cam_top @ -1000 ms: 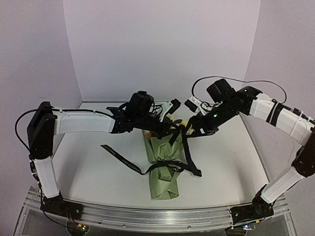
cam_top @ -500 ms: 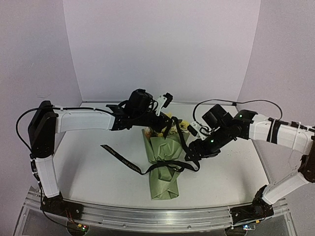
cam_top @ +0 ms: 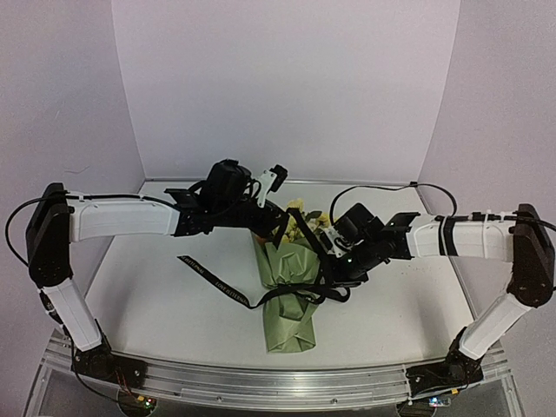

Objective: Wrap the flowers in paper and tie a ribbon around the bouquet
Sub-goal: Pick up the left side of the half-tied ribbon from the folded bouquet, then cross the half-tied ribbon over the folded bouquet.

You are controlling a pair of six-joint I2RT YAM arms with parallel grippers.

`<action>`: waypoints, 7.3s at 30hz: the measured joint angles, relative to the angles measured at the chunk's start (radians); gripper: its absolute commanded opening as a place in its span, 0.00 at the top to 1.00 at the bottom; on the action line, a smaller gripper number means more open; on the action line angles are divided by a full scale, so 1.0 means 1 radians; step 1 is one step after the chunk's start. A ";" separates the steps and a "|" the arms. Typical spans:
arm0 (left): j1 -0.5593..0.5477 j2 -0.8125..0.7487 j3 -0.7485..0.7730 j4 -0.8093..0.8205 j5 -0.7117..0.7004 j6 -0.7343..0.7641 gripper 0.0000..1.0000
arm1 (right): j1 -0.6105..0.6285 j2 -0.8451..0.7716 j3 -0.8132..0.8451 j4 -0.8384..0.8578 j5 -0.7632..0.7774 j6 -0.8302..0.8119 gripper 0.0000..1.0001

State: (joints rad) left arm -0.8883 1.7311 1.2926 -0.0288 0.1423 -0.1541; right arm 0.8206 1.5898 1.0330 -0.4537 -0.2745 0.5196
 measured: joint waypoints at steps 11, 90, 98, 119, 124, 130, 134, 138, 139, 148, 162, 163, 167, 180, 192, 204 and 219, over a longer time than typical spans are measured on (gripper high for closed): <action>0.000 -0.056 -0.039 -0.025 -0.017 -0.004 1.00 | 0.034 0.003 -0.064 0.050 0.046 0.010 0.63; -0.262 -0.152 -0.218 -0.156 0.615 -0.124 0.95 | 0.058 0.078 0.263 -0.112 0.081 -0.112 1.00; -0.283 -0.017 -0.170 -0.007 0.541 -0.080 0.94 | 0.024 0.084 0.267 -0.118 -0.042 -0.140 1.00; -0.383 0.190 -0.167 0.452 0.061 -0.044 0.79 | -0.044 0.135 0.291 -0.159 -0.161 -0.152 1.00; -0.383 0.195 -0.169 0.495 0.031 -0.053 0.55 | -0.047 0.135 0.294 -0.163 -0.164 -0.152 1.00; -0.381 0.123 -0.240 0.520 0.010 -0.087 0.46 | -0.036 0.135 0.304 -0.166 -0.169 -0.152 1.00; -0.379 -0.027 -0.338 0.519 -0.027 -0.117 0.48 | -0.021 0.135 0.304 -0.169 -0.161 -0.156 1.00; -0.357 -0.187 -0.423 0.519 -0.065 -0.155 0.53 | -0.001 0.130 0.298 -0.168 -0.127 -0.171 1.00; -0.342 -0.221 -0.443 0.518 -0.067 -0.165 0.54 | 0.004 0.125 0.292 -0.167 -0.116 -0.174 1.00; -0.110 -0.312 -0.536 0.417 -0.006 -0.211 0.57 | 0.056 0.072 0.230 -0.125 0.003 -0.199 1.00; -0.042 -0.118 -0.351 0.222 0.202 -0.096 0.56 | 0.103 0.068 0.229 -0.087 0.080 -0.237 1.00; -0.038 -0.108 -0.344 0.213 0.205 -0.091 0.56 | 0.105 0.068 0.229 -0.086 0.080 -0.238 1.00; -0.026 -0.064 -0.305 0.182 0.227 -0.076 0.56 | 0.108 0.068 0.230 -0.085 0.077 -0.242 1.00; -0.022 0.003 -0.246 0.176 0.344 -0.051 0.54 | 0.110 0.068 0.256 -0.099 0.030 -0.249 1.00; -0.019 0.032 -0.225 0.177 0.363 -0.036 0.61 | 0.108 0.069 0.265 -0.140 0.016 -0.239 1.00; -0.016 0.032 -0.228 0.190 0.369 -0.035 0.57 | 0.108 0.069 0.269 -0.140 0.026 -0.245 1.00; -0.054 0.029 -0.287 0.324 0.214 -0.071 0.63 | 0.110 0.072 0.267 -0.101 0.029 -0.173 1.00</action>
State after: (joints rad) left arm -0.9426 1.7603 1.0057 0.2949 0.3559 -0.2254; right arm 0.9310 1.6623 1.3002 -0.5548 -0.2458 0.3469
